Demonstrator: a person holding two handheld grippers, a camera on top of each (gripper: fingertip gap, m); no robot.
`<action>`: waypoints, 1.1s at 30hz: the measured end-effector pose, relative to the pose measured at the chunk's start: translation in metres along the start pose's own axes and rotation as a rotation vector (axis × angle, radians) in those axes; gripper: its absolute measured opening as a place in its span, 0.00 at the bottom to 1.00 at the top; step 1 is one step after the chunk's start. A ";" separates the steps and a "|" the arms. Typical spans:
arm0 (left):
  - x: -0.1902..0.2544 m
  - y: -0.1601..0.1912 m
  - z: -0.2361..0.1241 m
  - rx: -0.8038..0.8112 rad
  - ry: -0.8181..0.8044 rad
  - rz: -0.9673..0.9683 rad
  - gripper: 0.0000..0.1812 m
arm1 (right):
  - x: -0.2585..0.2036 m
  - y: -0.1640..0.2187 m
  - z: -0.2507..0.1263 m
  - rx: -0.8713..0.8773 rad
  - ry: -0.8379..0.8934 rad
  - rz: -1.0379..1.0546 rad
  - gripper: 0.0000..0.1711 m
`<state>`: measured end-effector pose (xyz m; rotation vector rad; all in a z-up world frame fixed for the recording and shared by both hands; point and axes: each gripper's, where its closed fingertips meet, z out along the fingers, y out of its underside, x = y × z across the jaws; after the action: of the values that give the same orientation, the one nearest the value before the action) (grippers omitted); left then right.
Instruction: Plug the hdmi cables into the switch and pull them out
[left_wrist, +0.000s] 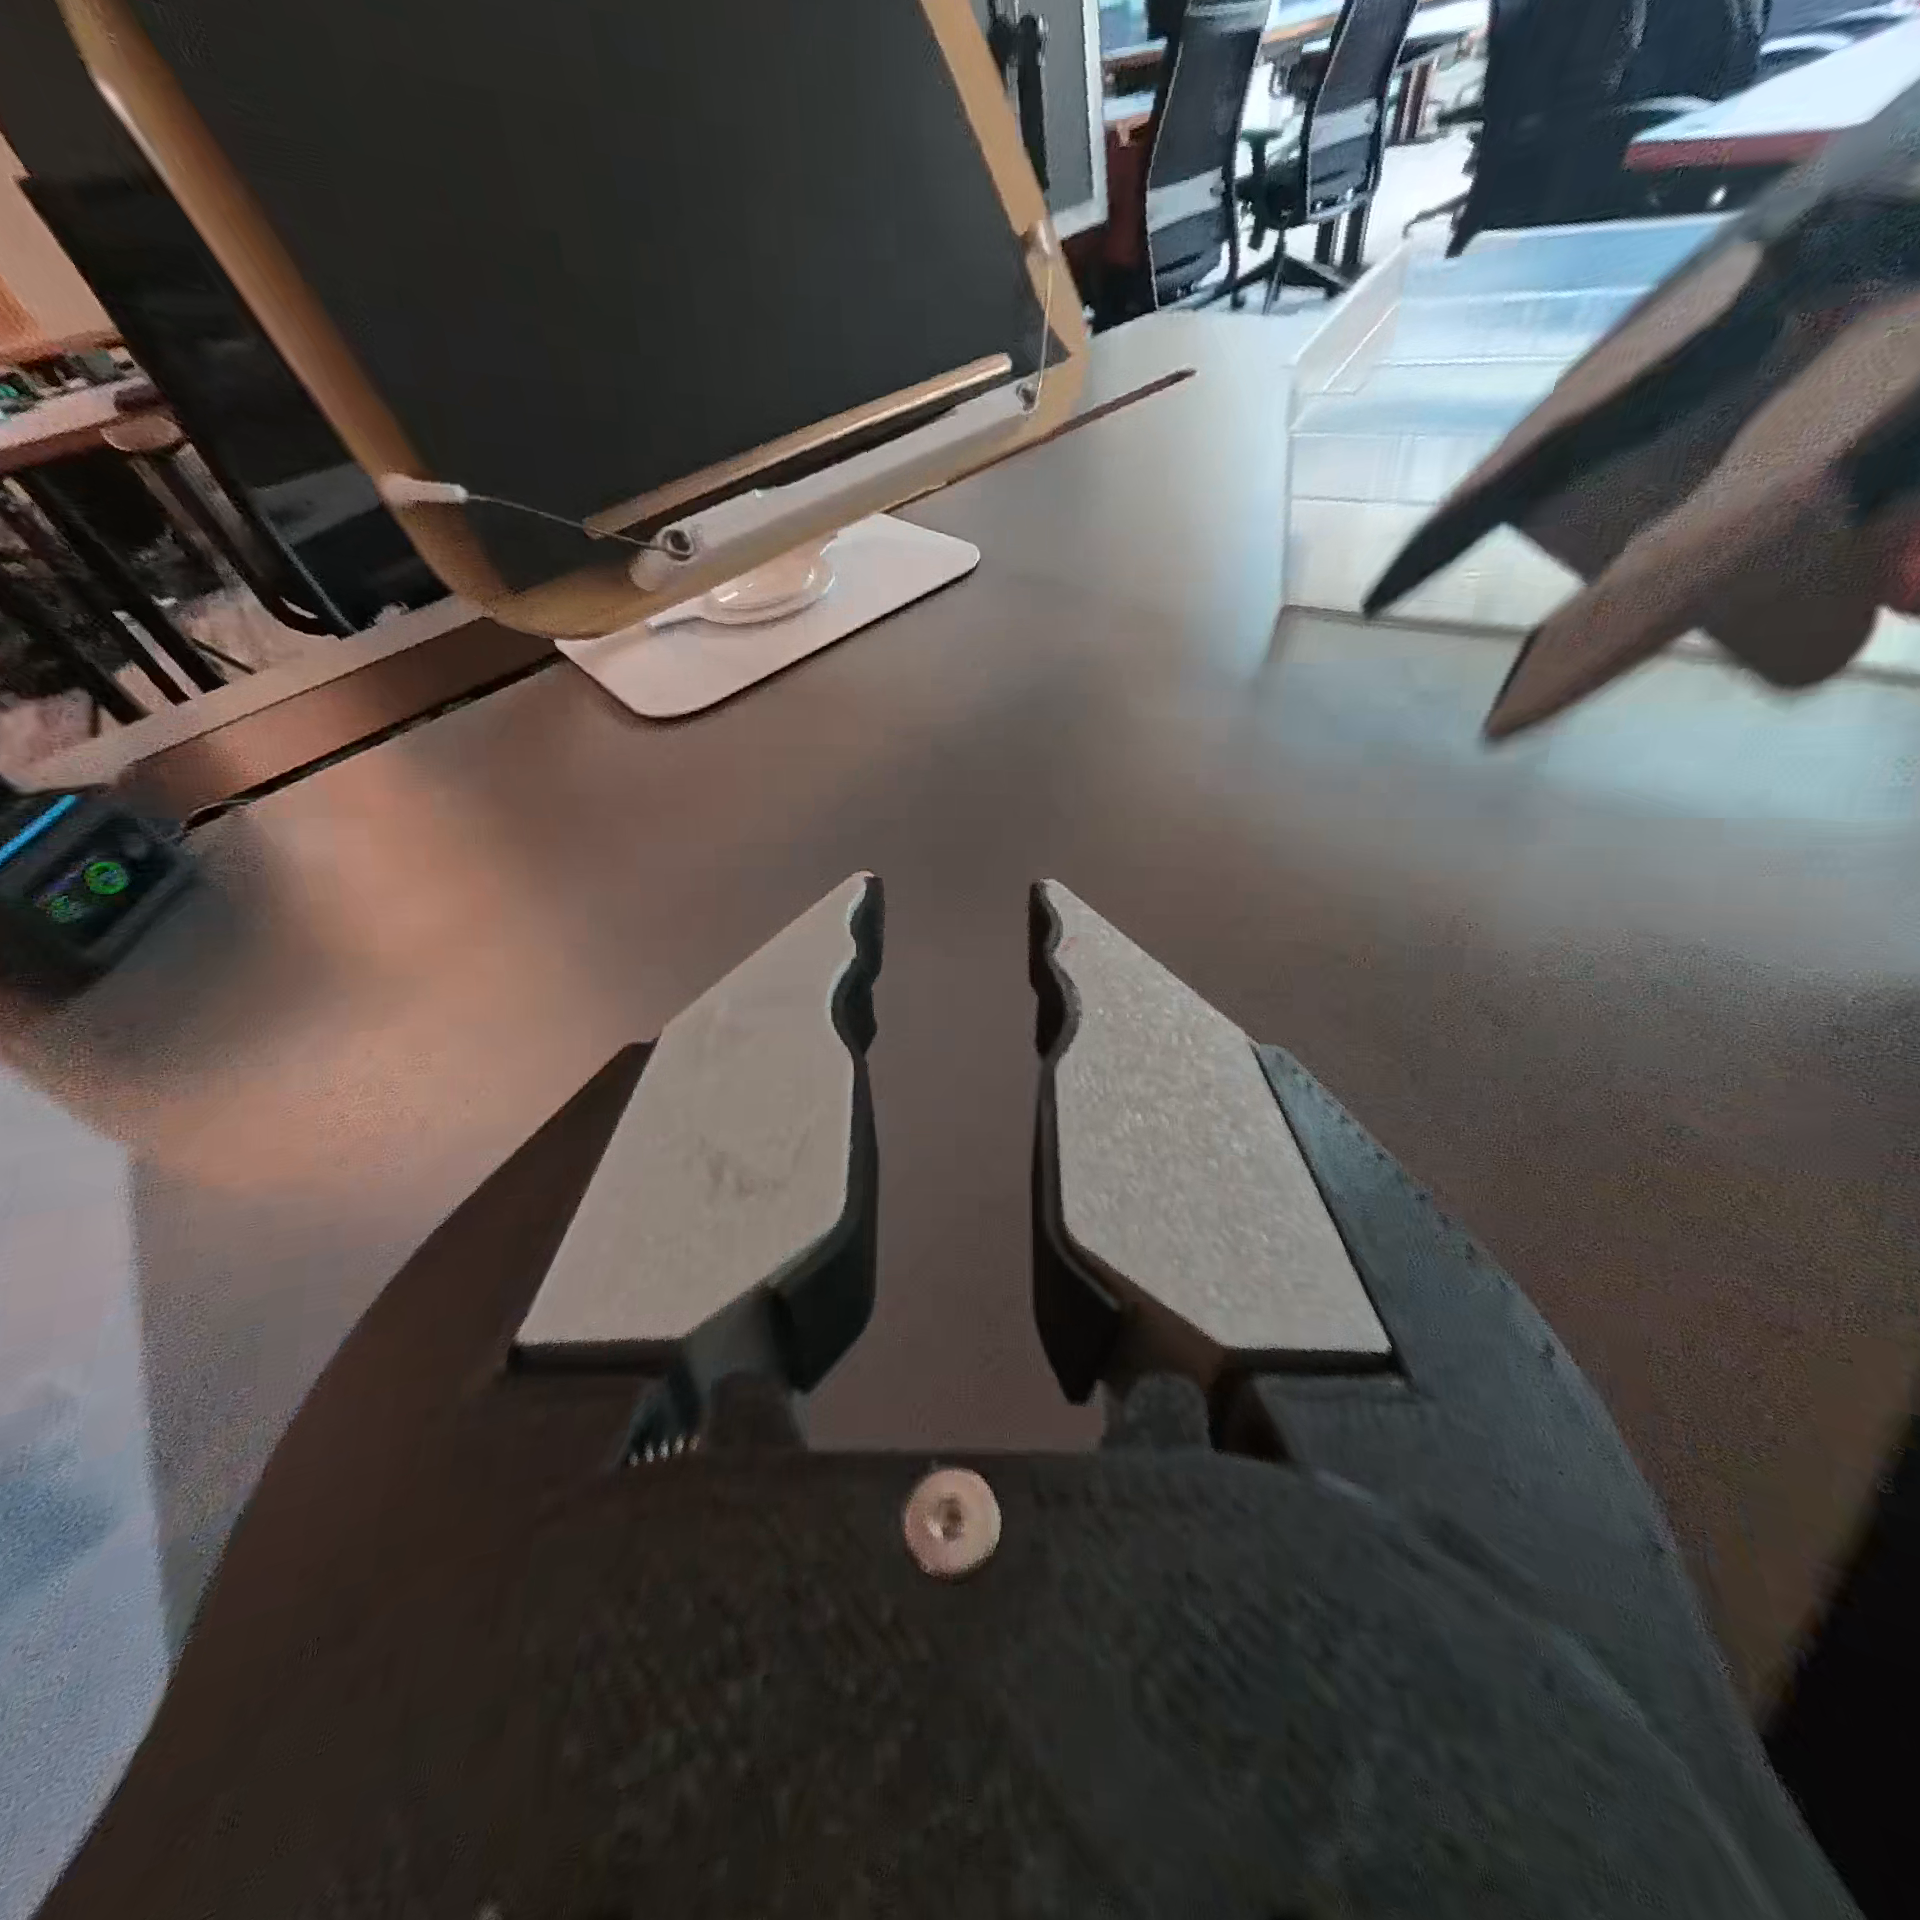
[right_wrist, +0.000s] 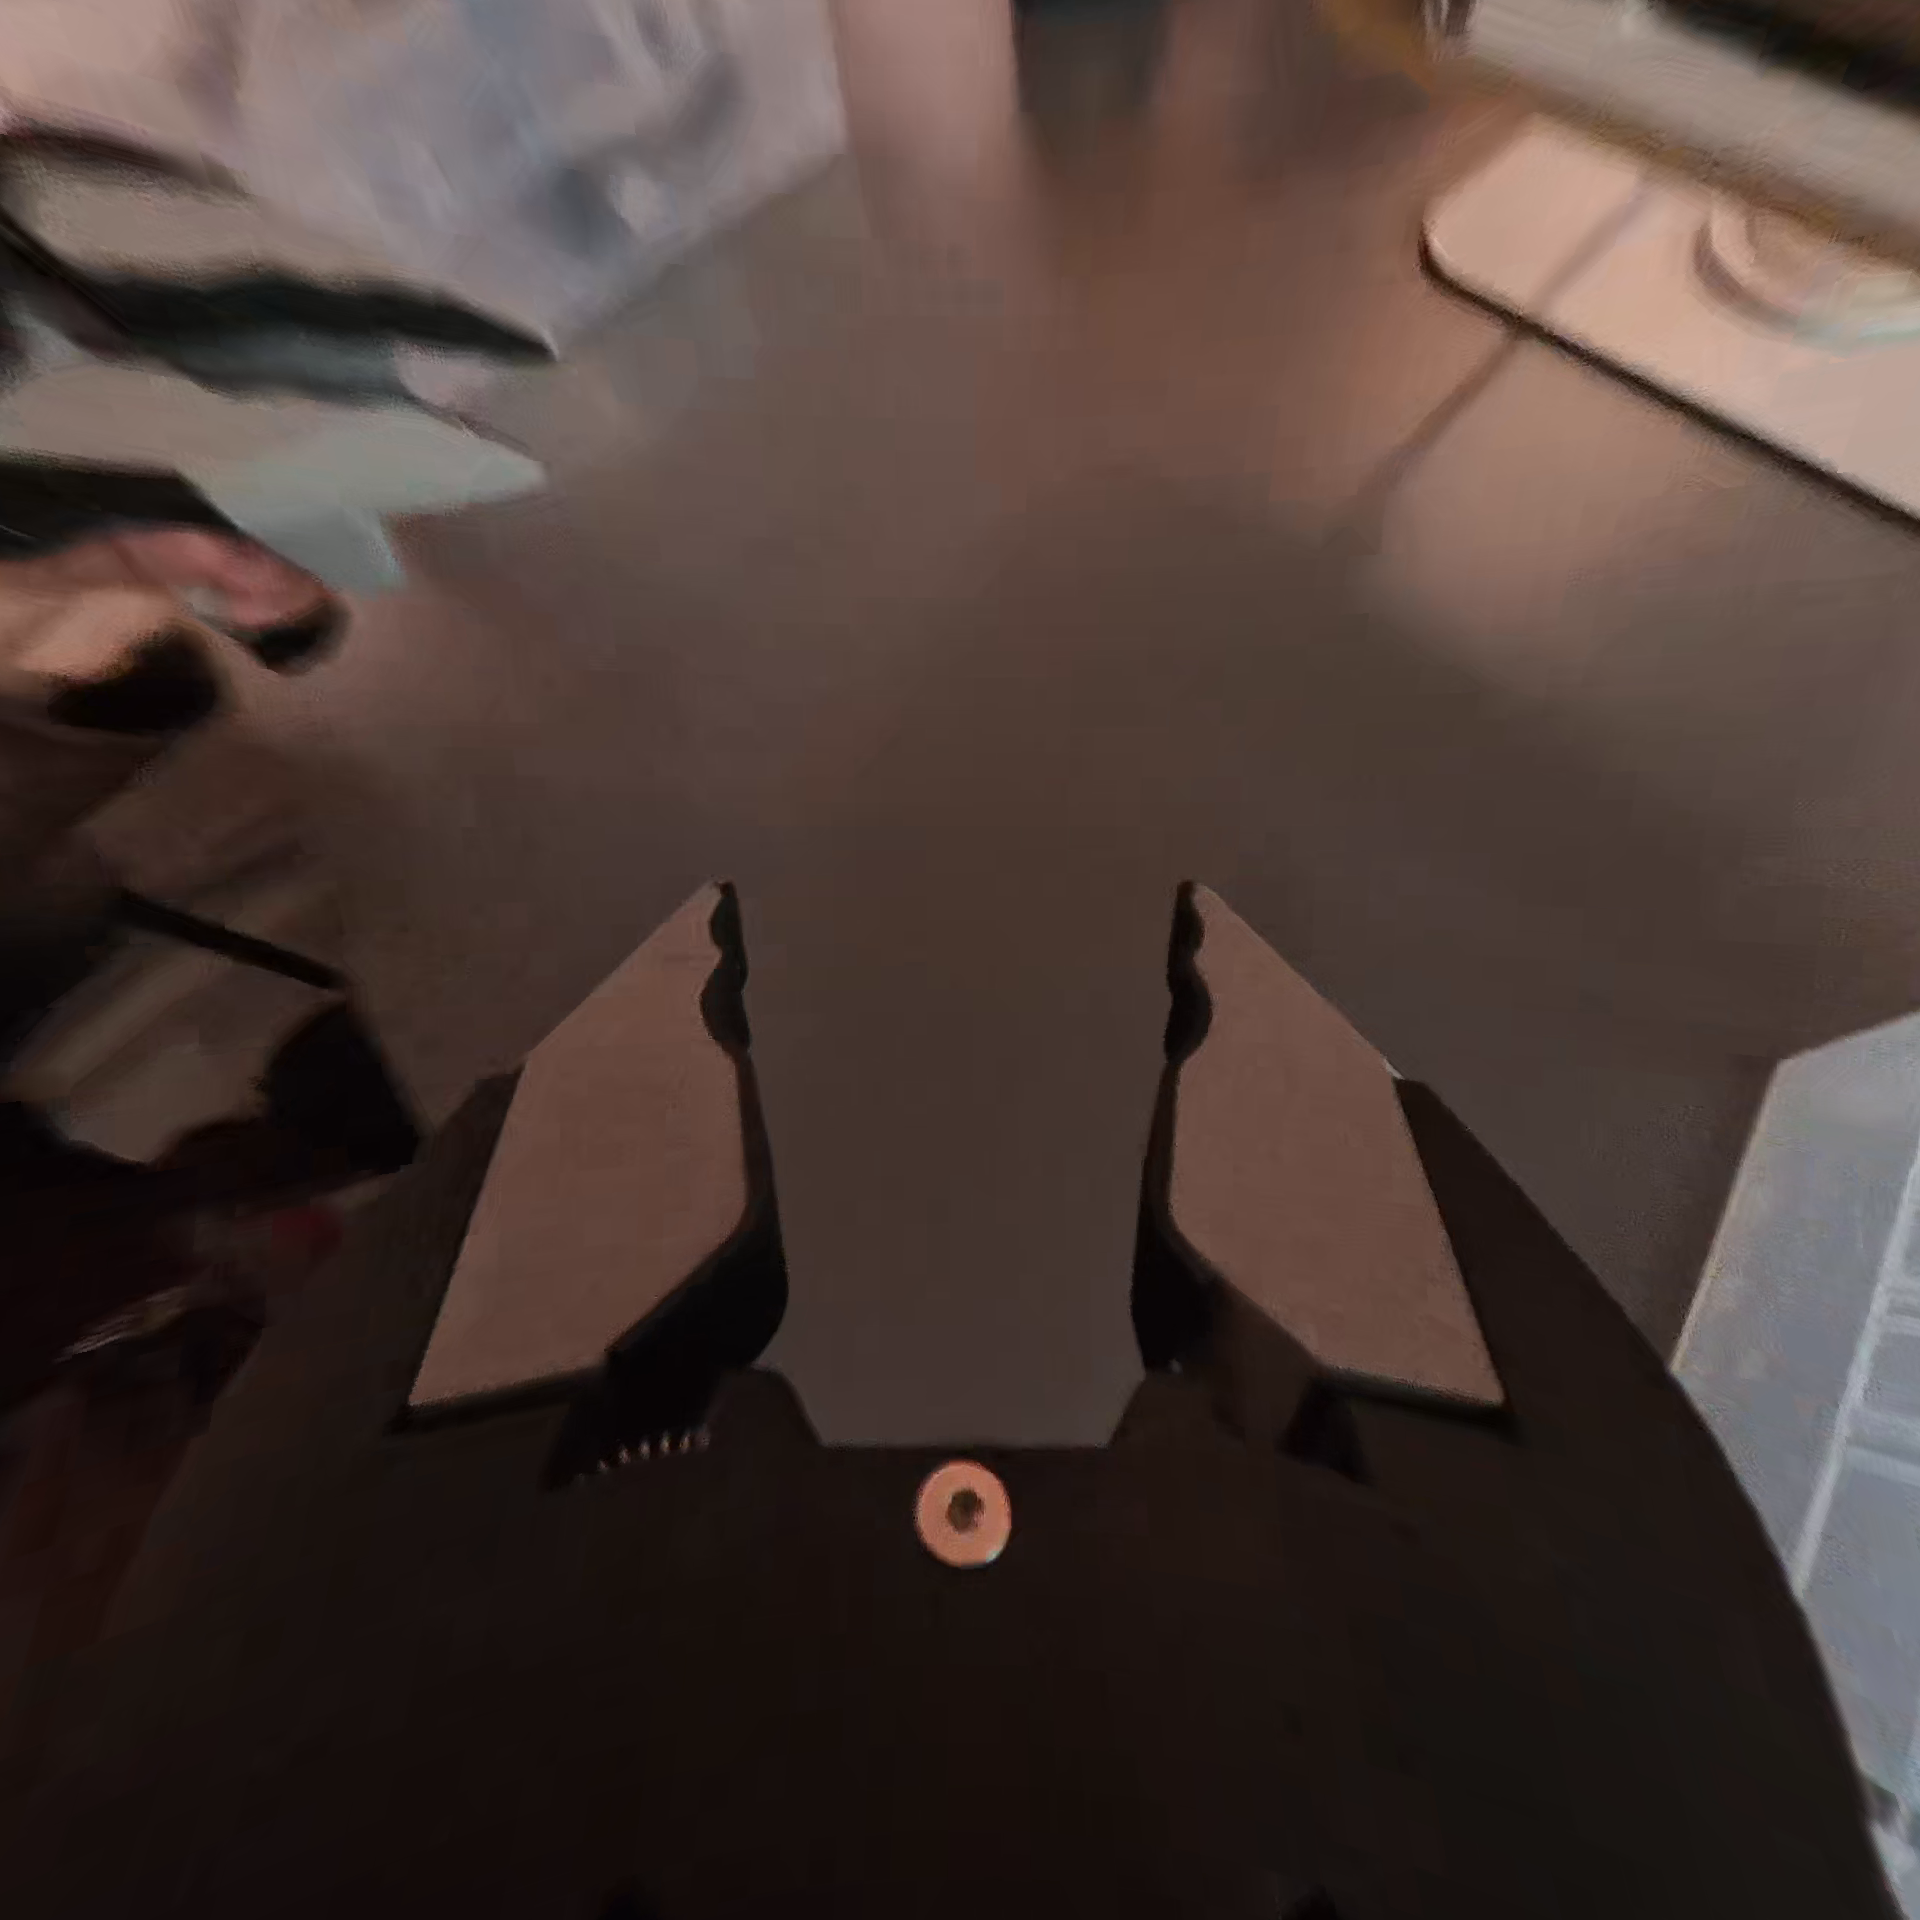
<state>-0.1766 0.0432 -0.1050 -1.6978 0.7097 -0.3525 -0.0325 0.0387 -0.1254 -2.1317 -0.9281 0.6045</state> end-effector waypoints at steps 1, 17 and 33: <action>-0.002 0.000 0.019 -0.014 0.004 0.001 0.14 | 0.013 0.013 0.016 -0.070 0.075 0.002 0.42; 0.001 -0.007 0.151 0.005 0.070 0.248 0.00 | 0.233 0.025 -0.025 -0.417 1.025 -0.019 0.00; -0.014 -0.001 0.148 -0.036 0.107 0.106 0.12 | 0.161 -0.071 0.077 0.187 0.497 -0.077 0.40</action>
<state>-0.1006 0.1665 -0.1394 -1.6771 0.8865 -0.3598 -0.0114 0.2288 -0.1403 -1.9364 -0.6433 0.1025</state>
